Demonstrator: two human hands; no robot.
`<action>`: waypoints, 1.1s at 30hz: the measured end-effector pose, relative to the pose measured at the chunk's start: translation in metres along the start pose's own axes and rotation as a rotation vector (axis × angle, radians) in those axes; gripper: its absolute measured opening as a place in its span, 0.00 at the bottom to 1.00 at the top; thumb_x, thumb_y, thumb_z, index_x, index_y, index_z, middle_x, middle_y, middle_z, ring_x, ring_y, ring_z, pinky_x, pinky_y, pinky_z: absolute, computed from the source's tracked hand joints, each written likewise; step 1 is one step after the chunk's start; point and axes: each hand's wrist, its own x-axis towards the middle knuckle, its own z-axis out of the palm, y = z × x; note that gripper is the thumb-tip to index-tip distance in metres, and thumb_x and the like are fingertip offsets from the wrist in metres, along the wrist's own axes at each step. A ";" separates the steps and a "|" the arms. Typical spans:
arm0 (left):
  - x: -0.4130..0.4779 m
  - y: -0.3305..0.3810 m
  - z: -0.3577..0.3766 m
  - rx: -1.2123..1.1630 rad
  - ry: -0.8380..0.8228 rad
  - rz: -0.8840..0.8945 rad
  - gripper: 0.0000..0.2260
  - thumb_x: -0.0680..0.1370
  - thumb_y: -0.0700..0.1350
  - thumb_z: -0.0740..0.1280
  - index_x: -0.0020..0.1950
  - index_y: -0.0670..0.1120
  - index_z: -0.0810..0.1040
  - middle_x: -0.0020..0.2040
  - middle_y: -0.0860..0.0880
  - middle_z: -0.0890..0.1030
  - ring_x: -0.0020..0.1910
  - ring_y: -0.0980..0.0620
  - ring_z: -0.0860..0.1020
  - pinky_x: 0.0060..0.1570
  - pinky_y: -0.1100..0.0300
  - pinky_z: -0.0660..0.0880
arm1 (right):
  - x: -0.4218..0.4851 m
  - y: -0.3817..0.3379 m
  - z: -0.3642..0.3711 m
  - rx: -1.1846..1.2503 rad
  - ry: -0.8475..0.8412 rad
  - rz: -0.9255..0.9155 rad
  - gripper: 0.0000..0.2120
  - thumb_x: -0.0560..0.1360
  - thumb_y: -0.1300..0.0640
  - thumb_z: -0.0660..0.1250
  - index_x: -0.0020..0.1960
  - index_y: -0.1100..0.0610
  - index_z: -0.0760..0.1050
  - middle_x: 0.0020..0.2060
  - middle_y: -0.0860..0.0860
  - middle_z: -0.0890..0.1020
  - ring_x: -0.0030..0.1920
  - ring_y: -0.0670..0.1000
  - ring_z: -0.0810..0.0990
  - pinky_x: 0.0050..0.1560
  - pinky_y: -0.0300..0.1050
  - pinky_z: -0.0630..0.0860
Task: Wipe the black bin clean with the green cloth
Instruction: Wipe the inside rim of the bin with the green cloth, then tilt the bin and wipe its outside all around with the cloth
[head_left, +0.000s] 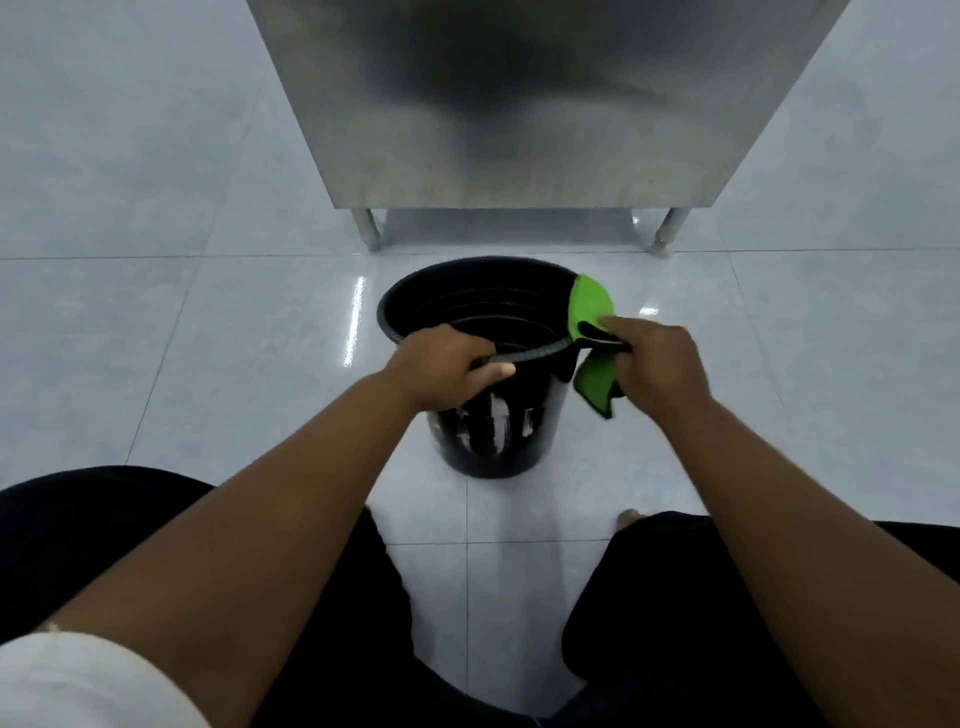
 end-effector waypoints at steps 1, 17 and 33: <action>0.002 -0.001 -0.003 -0.003 0.033 -0.031 0.21 0.79 0.65 0.59 0.37 0.51 0.76 0.29 0.54 0.75 0.34 0.50 0.78 0.36 0.55 0.75 | -0.007 -0.010 0.005 0.024 0.015 0.007 0.28 0.67 0.59 0.57 0.64 0.56 0.80 0.57 0.60 0.84 0.56 0.62 0.83 0.61 0.48 0.76; 0.035 -0.030 -0.025 -0.176 0.003 -0.311 0.24 0.81 0.60 0.58 0.30 0.50 0.75 0.30 0.51 0.73 0.35 0.50 0.72 0.37 0.57 0.63 | -0.030 -0.048 0.105 -0.312 0.182 -0.430 0.18 0.78 0.45 0.66 0.63 0.53 0.79 0.65 0.61 0.75 0.67 0.65 0.72 0.63 0.60 0.71; 0.089 -0.052 -0.022 -0.197 -0.009 -0.317 0.30 0.80 0.66 0.55 0.28 0.44 0.59 0.28 0.47 0.65 0.28 0.49 0.64 0.31 0.54 0.59 | -0.035 0.001 0.185 -0.228 0.080 -0.432 0.33 0.83 0.41 0.48 0.81 0.50 0.39 0.79 0.59 0.51 0.80 0.59 0.42 0.76 0.69 0.50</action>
